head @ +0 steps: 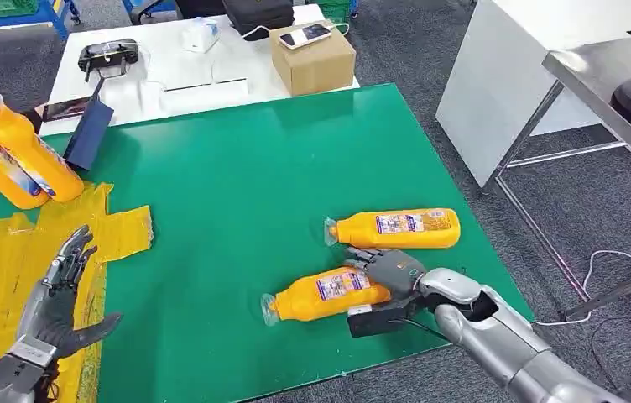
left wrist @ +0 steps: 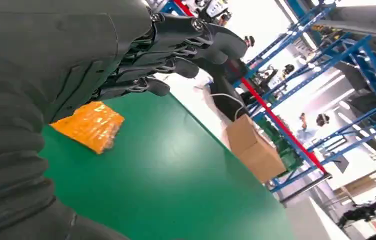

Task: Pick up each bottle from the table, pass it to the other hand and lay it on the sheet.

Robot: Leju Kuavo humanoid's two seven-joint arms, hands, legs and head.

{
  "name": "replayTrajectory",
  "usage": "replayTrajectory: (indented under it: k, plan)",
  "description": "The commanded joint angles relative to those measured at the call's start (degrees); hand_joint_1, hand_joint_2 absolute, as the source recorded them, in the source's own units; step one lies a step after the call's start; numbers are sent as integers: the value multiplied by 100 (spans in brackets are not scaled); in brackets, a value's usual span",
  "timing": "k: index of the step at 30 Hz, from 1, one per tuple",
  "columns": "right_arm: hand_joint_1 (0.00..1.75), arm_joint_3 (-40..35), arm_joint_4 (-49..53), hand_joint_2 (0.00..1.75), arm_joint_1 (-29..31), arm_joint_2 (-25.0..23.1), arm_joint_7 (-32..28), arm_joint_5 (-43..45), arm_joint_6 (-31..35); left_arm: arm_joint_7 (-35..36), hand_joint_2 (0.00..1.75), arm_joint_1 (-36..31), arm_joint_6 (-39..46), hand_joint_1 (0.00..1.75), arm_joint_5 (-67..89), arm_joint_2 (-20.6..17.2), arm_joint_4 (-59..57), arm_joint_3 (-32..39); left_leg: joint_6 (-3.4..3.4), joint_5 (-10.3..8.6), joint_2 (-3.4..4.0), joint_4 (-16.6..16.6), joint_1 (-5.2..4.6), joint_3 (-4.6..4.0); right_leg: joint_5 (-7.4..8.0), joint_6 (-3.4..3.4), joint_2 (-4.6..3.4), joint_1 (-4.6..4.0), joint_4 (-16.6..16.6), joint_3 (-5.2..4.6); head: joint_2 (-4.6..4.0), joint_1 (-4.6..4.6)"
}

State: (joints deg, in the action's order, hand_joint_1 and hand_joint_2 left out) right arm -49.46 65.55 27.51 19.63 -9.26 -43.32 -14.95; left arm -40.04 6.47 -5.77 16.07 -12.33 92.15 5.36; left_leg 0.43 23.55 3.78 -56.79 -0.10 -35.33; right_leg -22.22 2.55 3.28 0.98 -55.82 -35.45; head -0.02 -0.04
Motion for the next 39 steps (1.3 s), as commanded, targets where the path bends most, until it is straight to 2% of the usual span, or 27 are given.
replayTrajectory:
  k: [1,4,5,10,12,13,14,15,16,17,18,20,24,25,27,28,29,30,31,37,39]
  plan:
    - [175,-1168,-882,175,577,148,48,414,-365,4,175,-572,36,0,-101,-123,-789,-467,-5,3,-48,5,10,35,-6,-13,-8,-1,9,41,0,-2]
    - [175,-1221,-882,175,584,171,63,430,-368,4,175,-598,40,0,-104,-122,-813,-488,-2,-2,-33,8,2,37,-3,-6,6,4,9,38,0,2]
    - [175,-1221,-882,175,584,171,63,430,-368,4,175,-598,40,0,-104,-122,-813,-488,-7,2,-74,5,14,53,-10,-18,0,-2,12,63,0,0]
    - [175,-1420,-853,175,599,302,133,610,-396,4,175,-721,58,0,-118,-116,-938,-592,-2,1,-39,6,6,49,-6,-7,6,1,9,54,0,0]
    - [175,-1241,-828,175,447,254,175,818,-72,4,175,-737,45,0,-150,-85,-1035,-570,-2,0,-47,8,5,51,-6,-8,11,2,12,58,0,0]
    - [175,-789,-779,175,79,25,107,1026,756,4,175,-632,-74,0,-250,6,-1001,-409,-4,2,-61,8,9,58,-9,-11,9,0,14,67,0,-2]
    - [175,-461,-691,175,-194,-153,19,1098,1195,4,175,-548,-236,0,-366,88,-936,-266,-4,2,-53,13,10,63,-8,-11,6,-2,19,71,0,0]
    - [175,-492,-634,175,-280,-243,111,1019,1255,4,175,-445,-251,0,-371,88,-833,-232,-4,3,-37,15,11,63,-5,-8,3,-4,23,71,0,2]
    - [175,-263,-457,175,-491,-368,115,1055,1620,4,175,-355,-383,0,-511,175,-774,-97,-9,11,-70,21,22,87,-13,-19,-8,-9,34,100,0,2]
    - [175,125,-183,175,-772,-549,-46,1081,2094,4,175,-301,-643,0,-680,352,-715,139,-5,6,-26,11,12,59,-3,-9,-12,-6,20,68,0,2]
    - [175,786,417,175,-1234,-914,-279,1164,2369,4,175,-261,-1217,0,-931,692,-662,582,-5,9,-19,11,9,57,-4,-9,-16,-4,17,65,0,7]
    - [175,1302,1361,175,-1611,-1227,-189,1228,2202,58,175,-400,-1838,0,-1137,1125,-709,1040,-11,16,-6,11,11,57,-4,-11,-29,-5,16,60,0,0]
    - [175,1469,1448,175,-1648,-1239,-153,1156,2021,90,175,-471,-1915,0,-1055,1197,-746,1118,-14,21,-32,-3,7,30,-17,-16,-22,-1,-7,34,0,-4]
    - [175,1792,1507,175,-1794,-1454,-685,1573,2103,185,175,-504,-2243,0,-1415,1276,-784,1207,-12,15,-22,1,7,16,-9,-12,-21,-3,-1,18,0,-2]
    - [175,2054,2043,175,-2076,-1761,-1045,1856,2110,410,175,-473,-2532,0,-1784,1487,-612,1272,-11,19,-45,-2,10,26,-18,-12,-8,-4,1,31,0,0]
    - [175,2074,2383,175,-2223,-1867,-1050,1879,2113,523,175,-393,-2609,0,-1932,1601,-458,1241,-10,25,-60,-7,15,36,-26,-15,-11,-6,1,45,0,2]
    - [175,2082,2730,175,-2402,-2042,-1092,1964,2172,630,175,-254,-2651,0,-2045,1735,-205,1136,-6,11,-31,-3,6,7,-12,-7,-4,-3,-1,12,0,6]
    - [175,2021,2884,175,-2464,-2118,-1084,1965,2194,675,175,-144,-2669,0,-2096,1823,-17,1016,-7,23,-45,-10,8,15,-25,-11,-12,3,-11,21,0,2]
    - [175,1975,2942,175,-2492,-2235,-1057,1999,2258,714,175,-14,-2678,0,-2120,1924,195,825,-7,20,-26,-8,8,5,-17,-9,-19,1,-8,10,0,4]
    - [175,1875,2026,175,-2069,-2679,-898,2148,2307,677,175,99,-2109,0,-2013,2153,710,-395,-4,18,-33,-4,3,5,-16,3,-4,4,2,14,0,2]
    - [175,1875,2026,175,-2069,-2679,-898,2148,2307,677,175,99,-2109,0,-2013,2153,710,-395,-7,23,-43,-8,8,13,-21,1,-8,2,1,23,0,2]
